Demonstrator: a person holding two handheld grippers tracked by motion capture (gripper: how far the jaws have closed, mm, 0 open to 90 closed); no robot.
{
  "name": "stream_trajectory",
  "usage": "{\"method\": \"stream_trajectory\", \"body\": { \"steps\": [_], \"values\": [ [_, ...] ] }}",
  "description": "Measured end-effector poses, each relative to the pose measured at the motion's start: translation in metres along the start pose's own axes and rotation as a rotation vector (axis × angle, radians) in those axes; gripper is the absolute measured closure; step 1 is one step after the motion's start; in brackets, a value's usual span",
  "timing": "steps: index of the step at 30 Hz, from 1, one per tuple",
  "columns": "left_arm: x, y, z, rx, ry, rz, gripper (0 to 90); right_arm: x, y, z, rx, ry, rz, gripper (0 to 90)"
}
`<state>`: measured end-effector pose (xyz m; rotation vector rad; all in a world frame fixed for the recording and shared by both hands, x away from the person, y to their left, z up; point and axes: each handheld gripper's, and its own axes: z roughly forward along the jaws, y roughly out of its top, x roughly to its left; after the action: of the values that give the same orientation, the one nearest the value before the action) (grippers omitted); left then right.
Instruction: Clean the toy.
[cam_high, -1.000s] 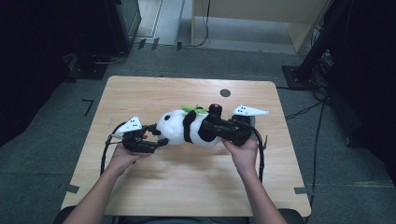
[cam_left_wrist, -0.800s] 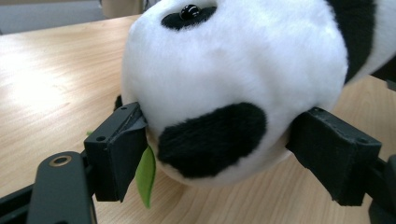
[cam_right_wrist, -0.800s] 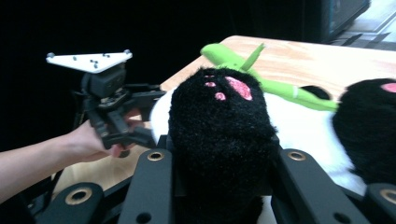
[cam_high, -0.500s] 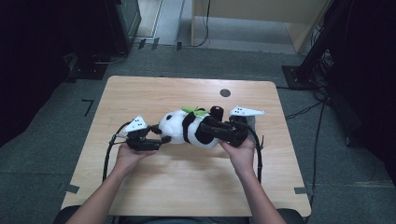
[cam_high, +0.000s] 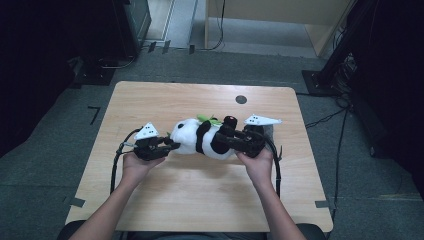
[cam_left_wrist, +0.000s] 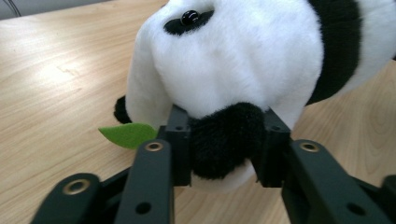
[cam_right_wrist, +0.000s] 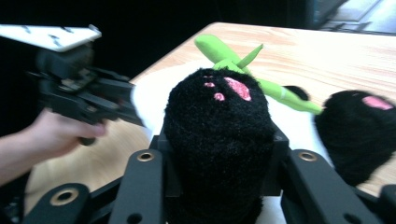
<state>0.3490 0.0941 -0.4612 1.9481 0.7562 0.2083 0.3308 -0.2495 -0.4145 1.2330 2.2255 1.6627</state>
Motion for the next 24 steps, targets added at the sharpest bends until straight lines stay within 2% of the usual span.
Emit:
{"method": "stream_trajectory", "body": {
  "steps": [3,6,7,9,10,13,16,17,20,24],
  "values": [
    [0.000,0.004,-0.004,-0.009,-0.027,-0.019,71.7,-0.005,-0.001,-0.001,0.002,-0.012,0.012,58.8],
    [0.000,0.007,-0.008,-0.022,-0.050,-0.032,73.2,-0.007,0.000,-0.003,-0.020,-0.025,0.000,50.0],
    [0.001,0.008,-0.008,-0.020,-0.061,-0.037,73.8,-0.008,-0.001,-0.004,-0.040,-0.023,-0.018,46.5],
    [0.002,0.008,-0.009,-0.014,-0.066,-0.041,74.2,-0.008,-0.002,-0.005,-0.049,-0.050,-0.064,38.8],
    [0.002,0.008,-0.010,-0.011,-0.062,-0.042,74.3,-0.008,-0.003,-0.005,-0.047,-0.073,-0.097,37.2],
    [0.006,0.008,-0.012,-0.016,-0.067,-0.066,74.5,-0.009,-0.007,-0.006,-0.048,-0.087,-0.138,33.3],
    [0.009,0.009,-0.015,-0.020,-0.071,-0.086,74.5,-0.013,-0.010,-0.011,-0.070,-0.050,-0.101,30.7],
    [0.010,0.010,-0.017,-0.027,-0.072,-0.094,74.5,-0.014,-0.011,-0.013,-0.071,-0.034,-0.103,29.6],
    [0.014,0.013,-0.023,-0.053,-0.081,-0.113,74.5,-0.015,-0.016,-0.017,-0.066,0.005,-0.139,26.3],
    [0.015,0.016,-0.028,-0.073,-0.093,-0.137,74.4,-0.014,-0.020,-0.012,-0.047,0.023,-0.165,17.5]
  ]
}}
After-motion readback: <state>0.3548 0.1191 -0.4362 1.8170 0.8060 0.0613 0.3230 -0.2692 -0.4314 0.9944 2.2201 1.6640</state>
